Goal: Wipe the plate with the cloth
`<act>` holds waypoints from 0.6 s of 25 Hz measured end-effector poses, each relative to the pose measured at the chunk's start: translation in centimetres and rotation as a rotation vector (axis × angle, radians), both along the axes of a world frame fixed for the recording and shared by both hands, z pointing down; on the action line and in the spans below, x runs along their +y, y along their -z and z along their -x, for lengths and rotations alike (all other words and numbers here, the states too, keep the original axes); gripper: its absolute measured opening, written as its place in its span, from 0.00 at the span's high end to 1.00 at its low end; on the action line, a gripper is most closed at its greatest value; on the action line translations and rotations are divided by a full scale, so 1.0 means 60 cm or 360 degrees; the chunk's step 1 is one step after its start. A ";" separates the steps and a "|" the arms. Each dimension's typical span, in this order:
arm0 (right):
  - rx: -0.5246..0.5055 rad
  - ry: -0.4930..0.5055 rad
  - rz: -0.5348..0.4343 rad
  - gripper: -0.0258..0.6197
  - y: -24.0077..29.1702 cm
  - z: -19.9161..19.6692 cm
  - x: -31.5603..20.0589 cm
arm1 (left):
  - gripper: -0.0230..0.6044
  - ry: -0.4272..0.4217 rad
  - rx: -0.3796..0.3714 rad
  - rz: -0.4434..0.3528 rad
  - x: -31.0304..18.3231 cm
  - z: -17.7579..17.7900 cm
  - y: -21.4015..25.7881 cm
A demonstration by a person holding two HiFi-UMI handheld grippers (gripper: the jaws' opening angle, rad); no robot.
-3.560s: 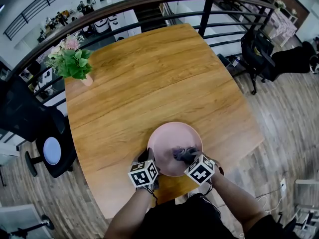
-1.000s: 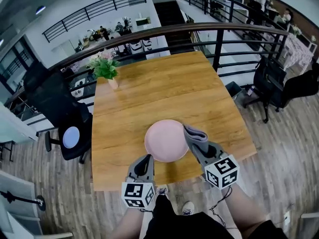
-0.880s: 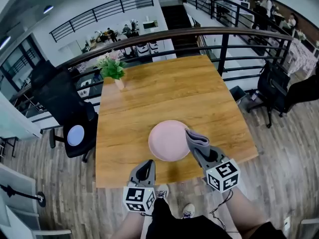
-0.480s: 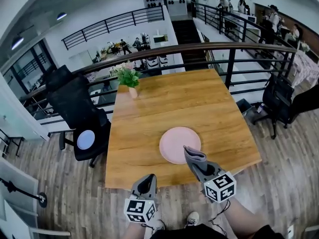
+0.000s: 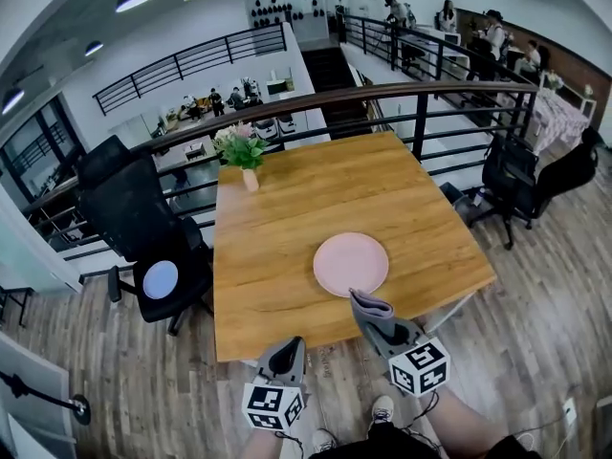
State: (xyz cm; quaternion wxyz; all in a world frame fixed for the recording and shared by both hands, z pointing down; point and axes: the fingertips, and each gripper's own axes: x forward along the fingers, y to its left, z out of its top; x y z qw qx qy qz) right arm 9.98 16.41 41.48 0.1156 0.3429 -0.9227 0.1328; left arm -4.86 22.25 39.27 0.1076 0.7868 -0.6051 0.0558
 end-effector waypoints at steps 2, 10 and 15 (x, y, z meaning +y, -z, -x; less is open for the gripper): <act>0.0011 -0.0059 -0.0001 0.88 0.006 -0.002 0.028 | 0.93 -0.0053 0.0025 -0.0014 0.017 0.002 0.006; 0.0041 -0.0245 -0.0021 0.88 0.010 -0.009 0.107 | 0.93 -0.0238 0.0090 -0.0024 0.063 -0.006 -0.005; 0.0043 -0.0314 -0.0035 0.88 0.017 -0.020 0.140 | 0.93 -0.0313 0.0092 -0.0043 0.083 -0.018 0.005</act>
